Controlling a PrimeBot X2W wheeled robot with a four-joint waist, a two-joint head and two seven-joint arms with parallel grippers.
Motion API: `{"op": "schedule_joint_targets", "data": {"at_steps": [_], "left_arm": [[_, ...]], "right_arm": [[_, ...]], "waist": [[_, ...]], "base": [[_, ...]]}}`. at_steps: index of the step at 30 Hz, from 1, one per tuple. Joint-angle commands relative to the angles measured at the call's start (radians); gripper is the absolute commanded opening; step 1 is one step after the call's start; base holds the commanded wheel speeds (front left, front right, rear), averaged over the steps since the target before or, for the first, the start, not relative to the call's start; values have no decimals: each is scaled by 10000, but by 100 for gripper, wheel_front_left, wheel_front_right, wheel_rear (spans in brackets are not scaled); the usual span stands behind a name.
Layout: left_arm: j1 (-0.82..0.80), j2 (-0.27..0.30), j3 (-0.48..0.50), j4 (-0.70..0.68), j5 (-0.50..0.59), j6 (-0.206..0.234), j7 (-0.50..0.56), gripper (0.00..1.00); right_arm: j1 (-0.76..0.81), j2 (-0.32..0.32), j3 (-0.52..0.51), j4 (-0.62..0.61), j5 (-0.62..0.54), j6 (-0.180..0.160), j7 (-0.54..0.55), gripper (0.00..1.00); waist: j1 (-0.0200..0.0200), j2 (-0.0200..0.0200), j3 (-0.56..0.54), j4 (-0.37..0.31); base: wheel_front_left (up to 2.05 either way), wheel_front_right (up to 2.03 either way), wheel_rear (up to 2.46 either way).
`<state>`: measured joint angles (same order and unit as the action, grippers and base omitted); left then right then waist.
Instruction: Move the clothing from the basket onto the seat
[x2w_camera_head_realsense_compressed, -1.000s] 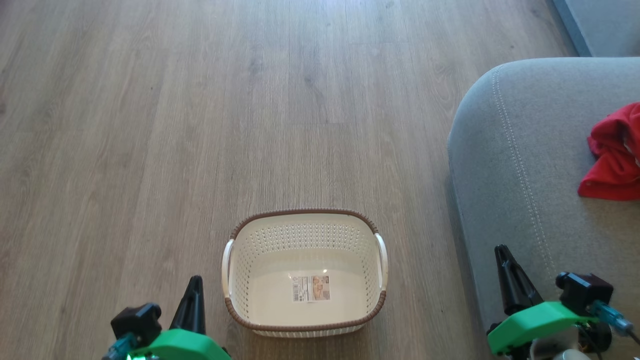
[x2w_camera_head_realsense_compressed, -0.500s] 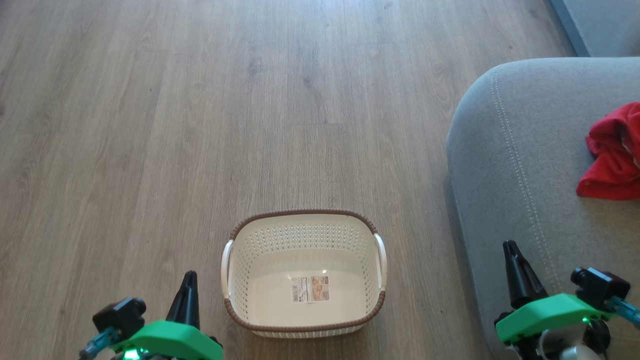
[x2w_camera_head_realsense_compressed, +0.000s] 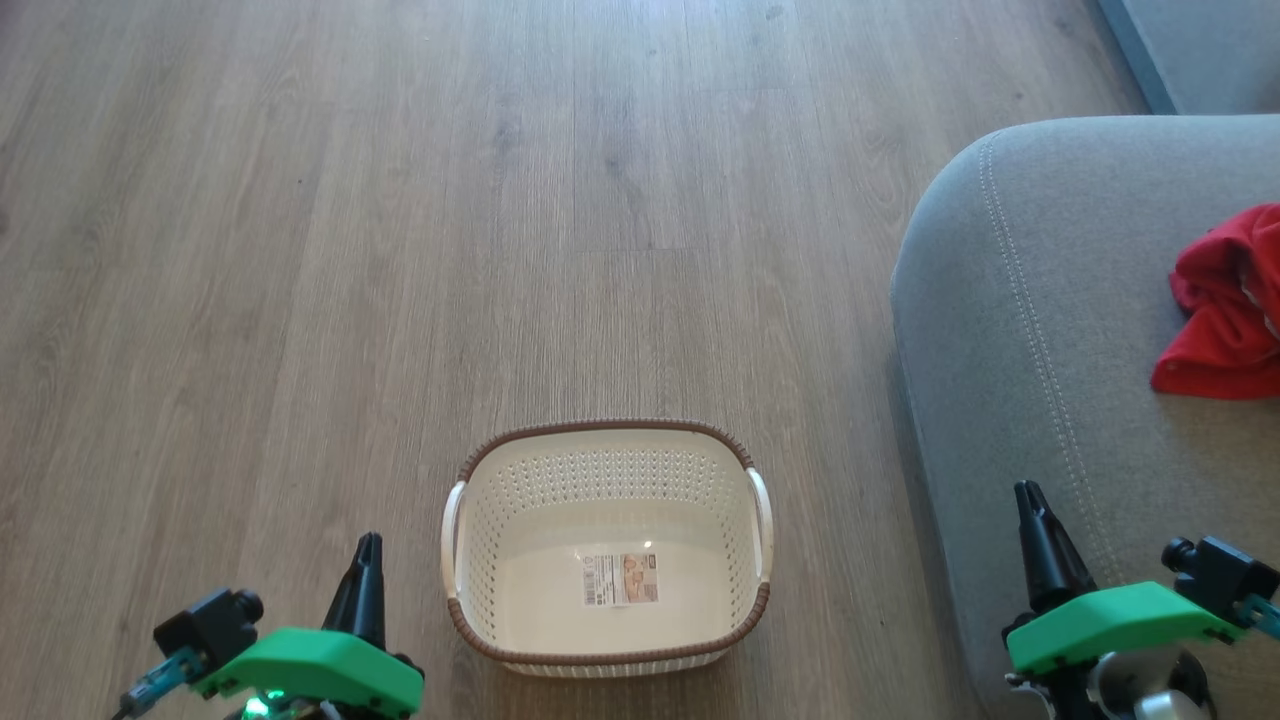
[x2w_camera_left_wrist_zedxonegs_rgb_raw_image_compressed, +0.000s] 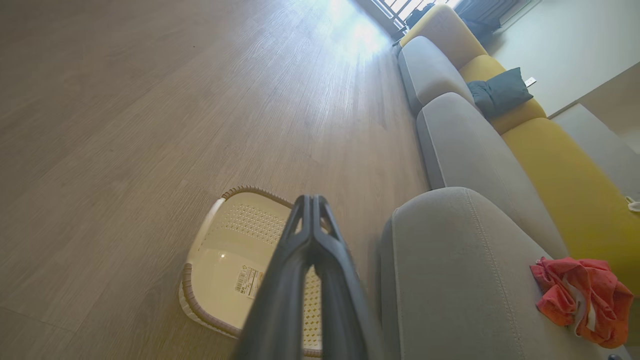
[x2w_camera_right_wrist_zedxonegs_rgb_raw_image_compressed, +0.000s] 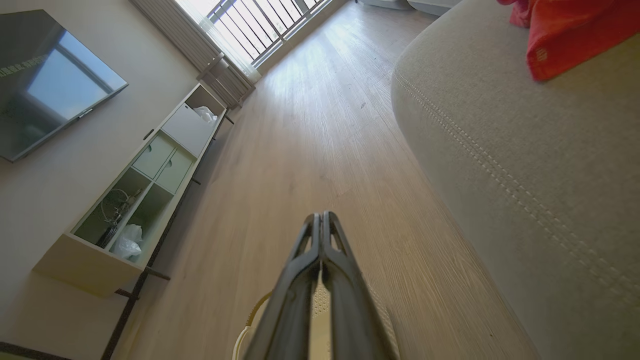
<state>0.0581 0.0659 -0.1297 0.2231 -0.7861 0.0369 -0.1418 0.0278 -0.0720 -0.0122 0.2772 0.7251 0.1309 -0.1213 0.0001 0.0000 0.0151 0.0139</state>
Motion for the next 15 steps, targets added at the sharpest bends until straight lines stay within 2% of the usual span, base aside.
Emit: {"op": "schedule_joint_targets", "data": {"at_steps": [1, 15], "left_arm": [[-498, 113, 241, -235, -378, -135, 60, 0], [-691, 134, 528, -163, -1818, -402, 417, 0]], "right_arm": [[-572, -52, -22, -321, 415, -1, 91, 0], [-707, -16, -181, -323, 1888, -1, 471, 0]], "waist": [[-1, 0, -3, -4], [-1, 0, -23, -27]], "base": [[0, 0, 0], [0, 0, 0]]}}
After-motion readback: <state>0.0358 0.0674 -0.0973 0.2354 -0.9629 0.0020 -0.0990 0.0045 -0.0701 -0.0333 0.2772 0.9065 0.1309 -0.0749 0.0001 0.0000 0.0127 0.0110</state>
